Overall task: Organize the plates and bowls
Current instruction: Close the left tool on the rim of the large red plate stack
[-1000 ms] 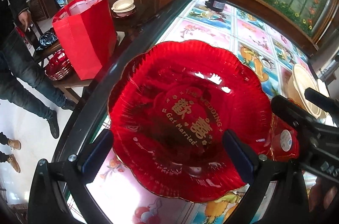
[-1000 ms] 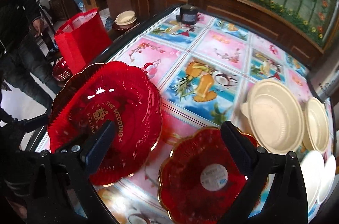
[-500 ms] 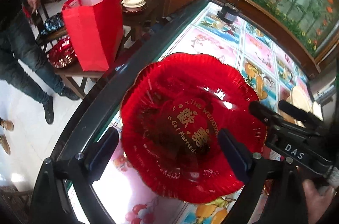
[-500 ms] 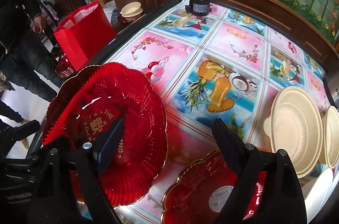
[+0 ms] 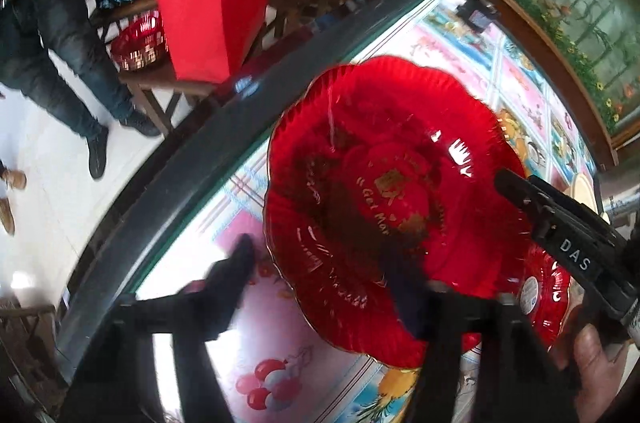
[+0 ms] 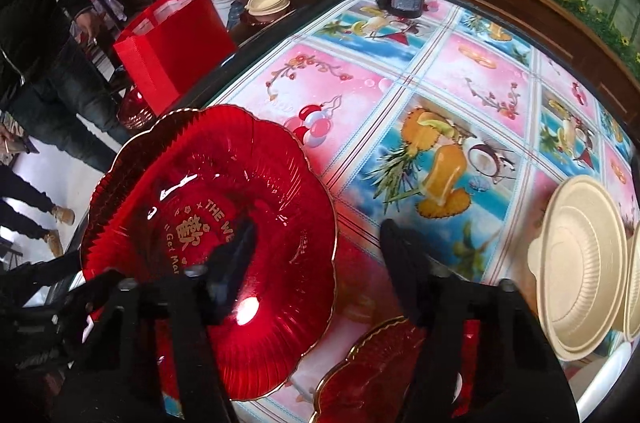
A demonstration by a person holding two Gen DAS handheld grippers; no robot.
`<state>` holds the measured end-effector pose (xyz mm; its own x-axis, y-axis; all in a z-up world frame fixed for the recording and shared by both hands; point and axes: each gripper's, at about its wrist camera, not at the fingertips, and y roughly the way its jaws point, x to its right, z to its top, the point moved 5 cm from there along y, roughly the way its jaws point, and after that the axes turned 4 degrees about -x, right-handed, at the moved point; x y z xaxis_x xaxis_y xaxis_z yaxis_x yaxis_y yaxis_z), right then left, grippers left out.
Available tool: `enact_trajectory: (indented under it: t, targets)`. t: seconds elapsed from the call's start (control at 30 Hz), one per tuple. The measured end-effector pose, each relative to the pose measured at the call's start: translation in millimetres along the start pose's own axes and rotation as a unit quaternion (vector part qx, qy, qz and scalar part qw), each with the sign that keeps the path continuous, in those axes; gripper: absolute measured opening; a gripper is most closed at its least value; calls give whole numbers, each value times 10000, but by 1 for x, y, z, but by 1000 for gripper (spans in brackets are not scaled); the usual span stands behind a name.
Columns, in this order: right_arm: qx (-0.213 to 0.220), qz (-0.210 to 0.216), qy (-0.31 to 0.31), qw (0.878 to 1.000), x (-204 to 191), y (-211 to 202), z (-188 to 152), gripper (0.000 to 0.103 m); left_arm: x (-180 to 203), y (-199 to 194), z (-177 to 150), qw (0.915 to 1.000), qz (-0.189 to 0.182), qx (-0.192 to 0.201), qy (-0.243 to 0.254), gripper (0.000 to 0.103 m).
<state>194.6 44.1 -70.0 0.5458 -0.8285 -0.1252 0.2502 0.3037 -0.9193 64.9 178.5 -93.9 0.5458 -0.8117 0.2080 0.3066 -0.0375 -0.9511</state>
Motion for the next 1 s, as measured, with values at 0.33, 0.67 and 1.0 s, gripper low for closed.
enact_trajectory:
  t: [0.33, 0.67, 1.0]
  targets:
    - [-91, 213, 132, 9996, 8, 9, -4, 12, -8, 17, 8, 9998, 178, -93, -95, 18]
    - [21, 221, 209, 9995, 12, 4, -13, 8, -7, 15, 12, 9998, 199, 28, -1, 16]
    - [287, 44, 219, 9993, 6, -19, -29, 7, -8, 3, 12, 9996, 130, 183, 146, 14]
